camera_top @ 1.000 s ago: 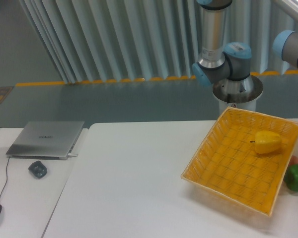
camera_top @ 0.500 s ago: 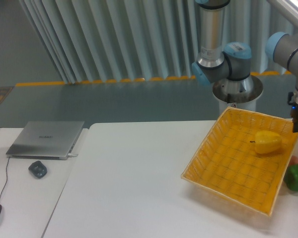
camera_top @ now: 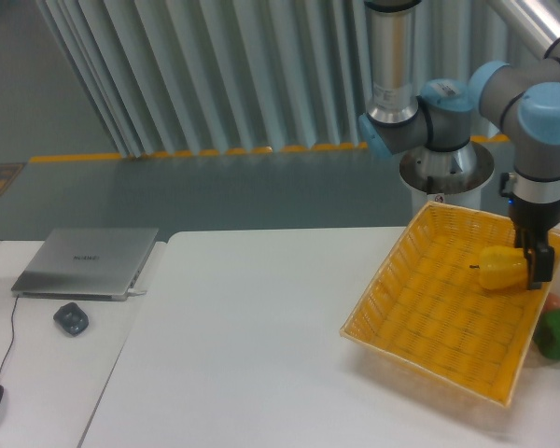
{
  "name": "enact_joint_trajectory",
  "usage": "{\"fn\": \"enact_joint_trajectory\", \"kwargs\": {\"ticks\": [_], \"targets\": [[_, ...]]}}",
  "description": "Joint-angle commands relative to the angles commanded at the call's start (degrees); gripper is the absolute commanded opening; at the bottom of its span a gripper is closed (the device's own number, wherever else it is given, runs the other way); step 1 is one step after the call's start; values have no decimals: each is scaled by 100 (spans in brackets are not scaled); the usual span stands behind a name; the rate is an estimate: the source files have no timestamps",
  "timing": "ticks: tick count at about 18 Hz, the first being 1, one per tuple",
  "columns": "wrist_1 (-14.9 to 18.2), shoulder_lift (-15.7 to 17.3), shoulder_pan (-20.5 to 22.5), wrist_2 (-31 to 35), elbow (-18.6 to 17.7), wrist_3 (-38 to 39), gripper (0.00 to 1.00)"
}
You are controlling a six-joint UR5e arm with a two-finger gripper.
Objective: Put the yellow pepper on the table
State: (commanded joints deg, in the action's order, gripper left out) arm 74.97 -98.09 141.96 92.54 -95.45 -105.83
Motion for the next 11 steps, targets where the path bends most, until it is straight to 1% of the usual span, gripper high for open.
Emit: {"fn": "enact_joint_trajectory", "kwargs": {"ticks": [3,6,8,9,11], "targets": [[-17,0,-238,71,-193,106,100],[-26,0,-651,343,-421,474,100],[-18,-9,-853,737,-457,546,100],[9,-17,-1028,1079,-483,537,100],[9,-18,-1100,1519,-632,467,100]]}}
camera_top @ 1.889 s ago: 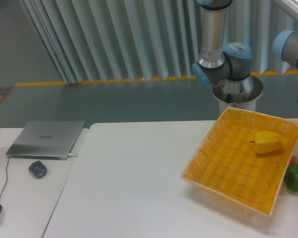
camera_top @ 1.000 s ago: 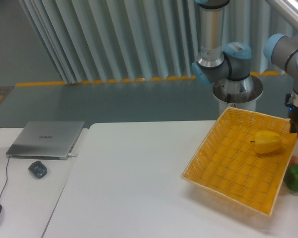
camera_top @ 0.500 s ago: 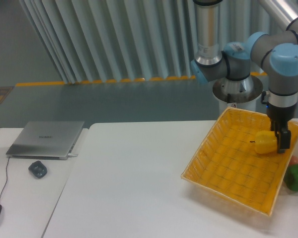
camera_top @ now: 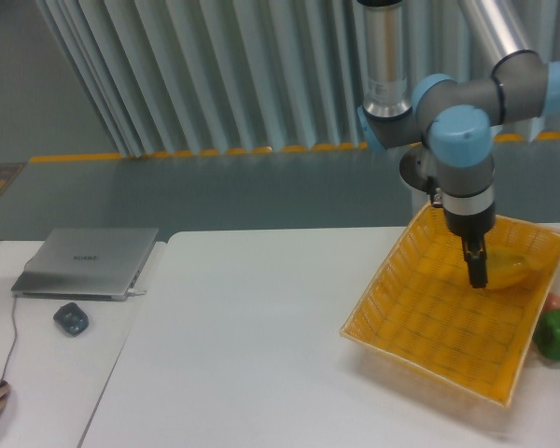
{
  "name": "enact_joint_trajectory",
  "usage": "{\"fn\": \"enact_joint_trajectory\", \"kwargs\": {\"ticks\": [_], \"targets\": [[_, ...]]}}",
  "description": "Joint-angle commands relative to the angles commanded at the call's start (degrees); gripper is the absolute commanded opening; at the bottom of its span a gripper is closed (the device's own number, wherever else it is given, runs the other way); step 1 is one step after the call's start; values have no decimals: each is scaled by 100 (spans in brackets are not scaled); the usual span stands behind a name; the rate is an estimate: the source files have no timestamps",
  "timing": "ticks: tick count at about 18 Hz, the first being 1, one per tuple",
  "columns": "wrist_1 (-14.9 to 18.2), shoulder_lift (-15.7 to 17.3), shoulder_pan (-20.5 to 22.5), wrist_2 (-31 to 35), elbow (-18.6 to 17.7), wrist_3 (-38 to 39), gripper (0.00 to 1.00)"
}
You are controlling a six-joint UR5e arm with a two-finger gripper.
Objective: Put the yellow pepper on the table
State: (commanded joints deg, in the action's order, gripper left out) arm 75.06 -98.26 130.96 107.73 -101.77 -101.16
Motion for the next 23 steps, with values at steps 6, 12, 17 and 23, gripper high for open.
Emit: {"fn": "enact_joint_trajectory", "kwargs": {"ticks": [6,12,17,23], "targets": [[0,-219,26,749,-106,-395,100],[0,-237,53,942,-256,-492,100],[-18,-228,132,890,-273,-704,100],[-53,-228,158,855,-396,-888,100]]}}
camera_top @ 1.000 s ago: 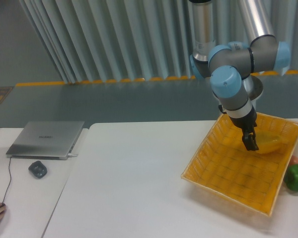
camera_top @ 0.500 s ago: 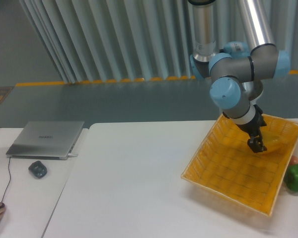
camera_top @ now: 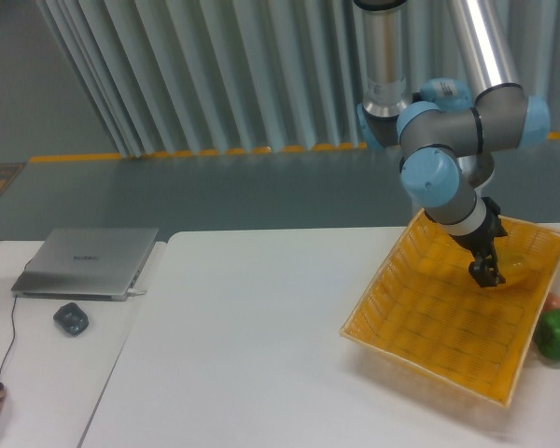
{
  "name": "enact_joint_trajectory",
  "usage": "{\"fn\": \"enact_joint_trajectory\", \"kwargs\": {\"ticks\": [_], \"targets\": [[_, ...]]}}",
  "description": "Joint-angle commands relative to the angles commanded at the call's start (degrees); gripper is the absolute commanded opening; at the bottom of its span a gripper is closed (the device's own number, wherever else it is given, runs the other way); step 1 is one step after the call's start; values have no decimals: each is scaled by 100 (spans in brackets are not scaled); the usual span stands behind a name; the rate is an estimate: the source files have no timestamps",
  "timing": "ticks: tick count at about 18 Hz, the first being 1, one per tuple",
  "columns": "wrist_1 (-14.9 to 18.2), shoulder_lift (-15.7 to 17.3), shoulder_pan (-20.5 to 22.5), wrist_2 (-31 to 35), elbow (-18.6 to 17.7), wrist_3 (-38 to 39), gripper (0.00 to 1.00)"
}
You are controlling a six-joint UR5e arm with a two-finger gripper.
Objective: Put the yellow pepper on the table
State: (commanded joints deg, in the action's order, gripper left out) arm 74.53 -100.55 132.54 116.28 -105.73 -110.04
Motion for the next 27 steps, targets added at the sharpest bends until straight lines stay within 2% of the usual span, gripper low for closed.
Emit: {"fn": "enact_joint_trajectory", "kwargs": {"ticks": [4,8,16,23,25,27], "targets": [[-18,18,-26,9,-132,26,100],[-26,18,-35,9,-132,70,100],[-351,-158,-9,26,-123,114,100],[-360,-184,-9,26,-123,132,100],[-360,-185,-9,26,-123,132,97],[-387,-193,-9,26,-123,272,80]]}}
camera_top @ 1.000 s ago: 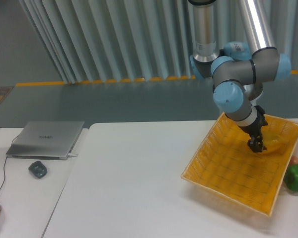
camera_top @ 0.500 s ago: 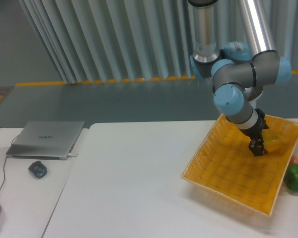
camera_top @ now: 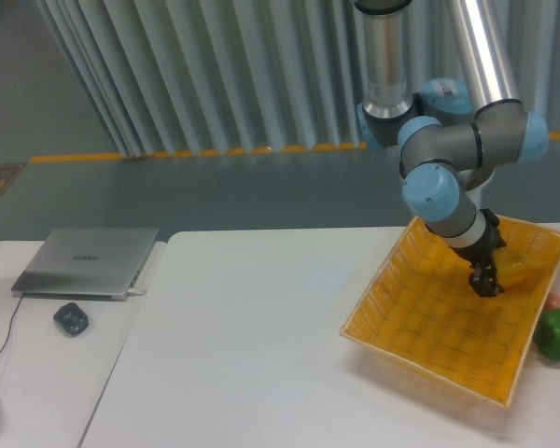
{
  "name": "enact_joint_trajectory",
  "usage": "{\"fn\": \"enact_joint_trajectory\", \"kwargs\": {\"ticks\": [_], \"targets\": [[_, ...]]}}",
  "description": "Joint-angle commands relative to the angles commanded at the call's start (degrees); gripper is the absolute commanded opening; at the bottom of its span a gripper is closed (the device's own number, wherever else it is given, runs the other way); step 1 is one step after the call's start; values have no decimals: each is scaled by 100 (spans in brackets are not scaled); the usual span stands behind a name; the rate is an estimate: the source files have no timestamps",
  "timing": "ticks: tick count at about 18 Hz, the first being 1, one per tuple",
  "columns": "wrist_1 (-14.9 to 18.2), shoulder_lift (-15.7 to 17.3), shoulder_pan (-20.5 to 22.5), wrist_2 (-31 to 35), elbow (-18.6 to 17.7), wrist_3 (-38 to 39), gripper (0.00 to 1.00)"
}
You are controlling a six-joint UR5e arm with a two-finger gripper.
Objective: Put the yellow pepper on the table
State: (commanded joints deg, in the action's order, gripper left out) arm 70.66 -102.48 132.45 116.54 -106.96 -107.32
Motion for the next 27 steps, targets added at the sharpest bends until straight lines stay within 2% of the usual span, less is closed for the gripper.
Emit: {"fn": "enact_joint_trajectory", "kwargs": {"ticks": [4,6,8,17,25,26,27], "targets": [[0,0,17,0,35,45,63],[0,17,53,-9,70,36,60],[18,26,61,-26,105,27,60],[53,140,149,-948,474,132,60],[53,325,834,-1993,896,124,61],[53,325,931,-2143,931,106,62],[44,334,1001,-2188,932,97,67]]}}
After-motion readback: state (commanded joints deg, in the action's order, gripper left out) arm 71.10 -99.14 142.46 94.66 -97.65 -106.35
